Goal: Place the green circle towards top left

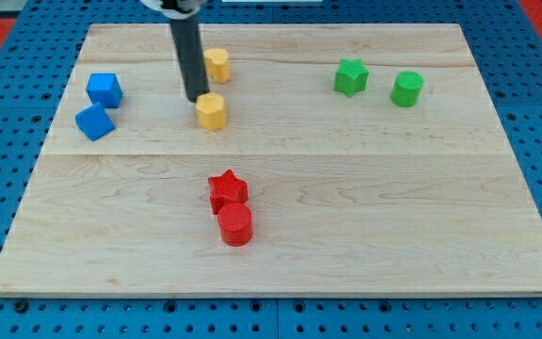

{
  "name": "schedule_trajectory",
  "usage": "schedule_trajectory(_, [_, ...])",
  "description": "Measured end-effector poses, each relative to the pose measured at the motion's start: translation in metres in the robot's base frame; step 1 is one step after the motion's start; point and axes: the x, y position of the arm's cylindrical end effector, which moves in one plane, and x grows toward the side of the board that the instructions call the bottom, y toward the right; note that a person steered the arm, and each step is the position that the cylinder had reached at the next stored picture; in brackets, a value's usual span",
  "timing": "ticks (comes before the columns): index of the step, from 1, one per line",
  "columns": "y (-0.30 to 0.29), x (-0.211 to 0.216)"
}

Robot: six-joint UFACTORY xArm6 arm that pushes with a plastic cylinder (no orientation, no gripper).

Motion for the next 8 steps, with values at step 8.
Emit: schedule_trajectory(8, [0.364,-0.041])
